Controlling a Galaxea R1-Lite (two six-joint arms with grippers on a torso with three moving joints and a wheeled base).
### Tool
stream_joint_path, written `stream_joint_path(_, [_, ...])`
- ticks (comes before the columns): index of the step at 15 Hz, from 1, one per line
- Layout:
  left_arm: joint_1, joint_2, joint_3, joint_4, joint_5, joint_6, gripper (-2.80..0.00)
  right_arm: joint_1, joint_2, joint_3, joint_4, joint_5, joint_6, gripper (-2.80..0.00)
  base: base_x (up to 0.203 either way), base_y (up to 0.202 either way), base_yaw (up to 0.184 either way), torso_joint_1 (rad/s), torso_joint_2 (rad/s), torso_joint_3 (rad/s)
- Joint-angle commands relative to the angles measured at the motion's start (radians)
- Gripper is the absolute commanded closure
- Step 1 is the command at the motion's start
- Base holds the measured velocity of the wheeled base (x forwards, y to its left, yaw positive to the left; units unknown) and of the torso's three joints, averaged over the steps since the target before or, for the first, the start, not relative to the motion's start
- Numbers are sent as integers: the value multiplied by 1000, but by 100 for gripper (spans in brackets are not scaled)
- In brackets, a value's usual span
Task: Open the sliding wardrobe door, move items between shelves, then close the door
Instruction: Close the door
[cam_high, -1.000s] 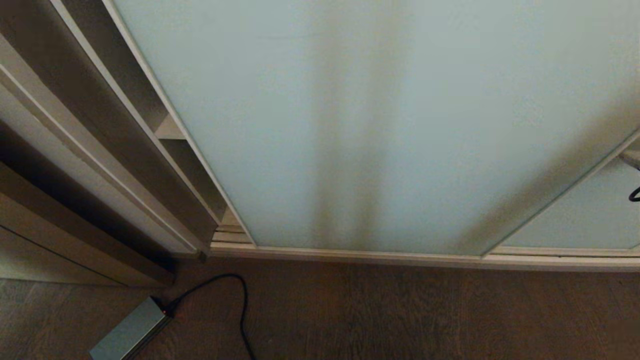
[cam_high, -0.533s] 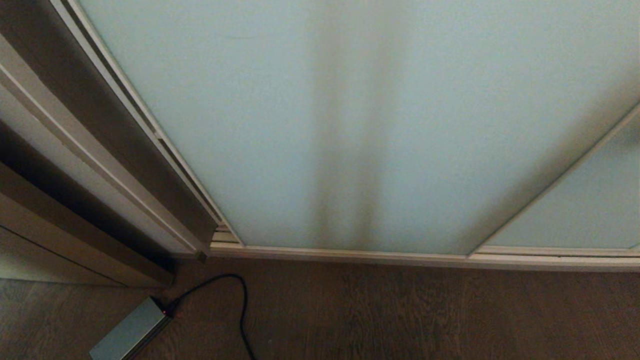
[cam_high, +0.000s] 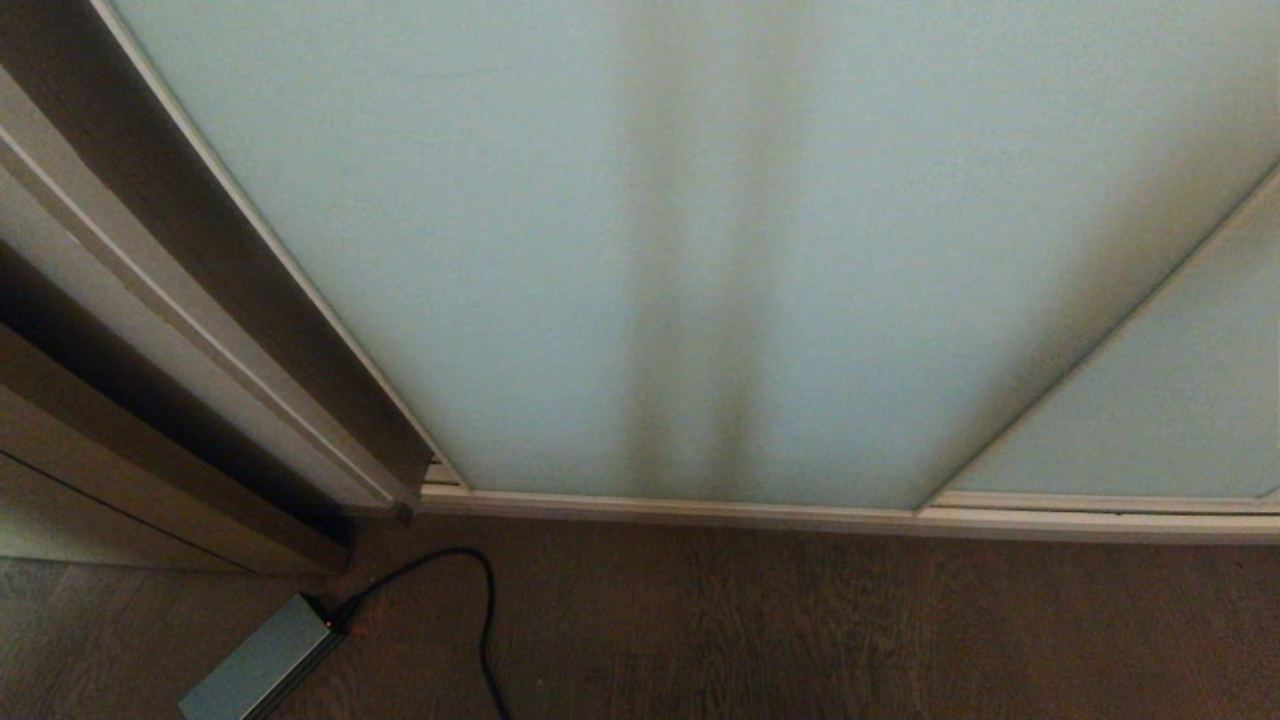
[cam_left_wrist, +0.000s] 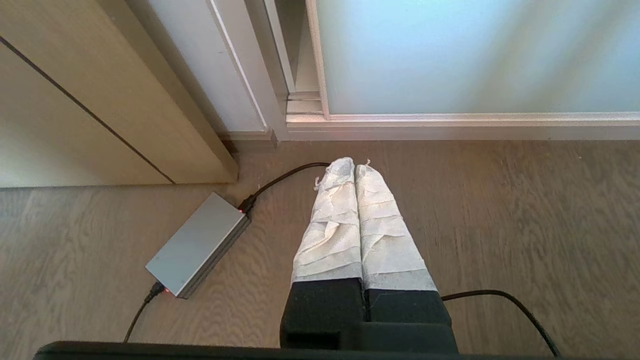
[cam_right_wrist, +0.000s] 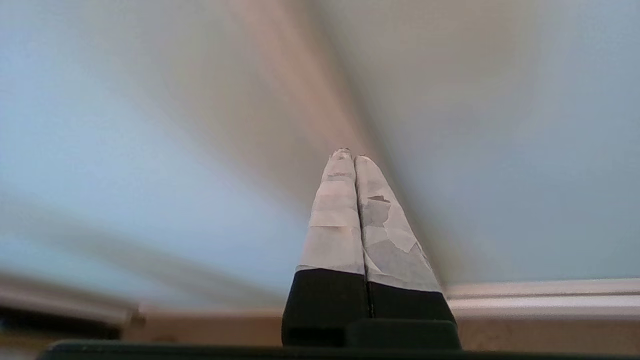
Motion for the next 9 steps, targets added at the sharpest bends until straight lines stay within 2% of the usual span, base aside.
stream_joint_path(1, [0, 2, 0, 0, 1, 2, 0, 86, -115, 64, 39, -1, -5, 0, 0, 0, 0, 0, 0, 0])
stream_joint_path(6, [0, 2, 0, 0, 1, 0, 0, 186, -179, 163, 70, -16, -49, 0, 0, 0, 0, 0, 0, 0])
stream_joint_path(9, [0, 0, 0, 0, -1, 2, 0, 301, -253, 208, 83, -127, -121, 0, 0, 0, 0, 0, 0, 0])
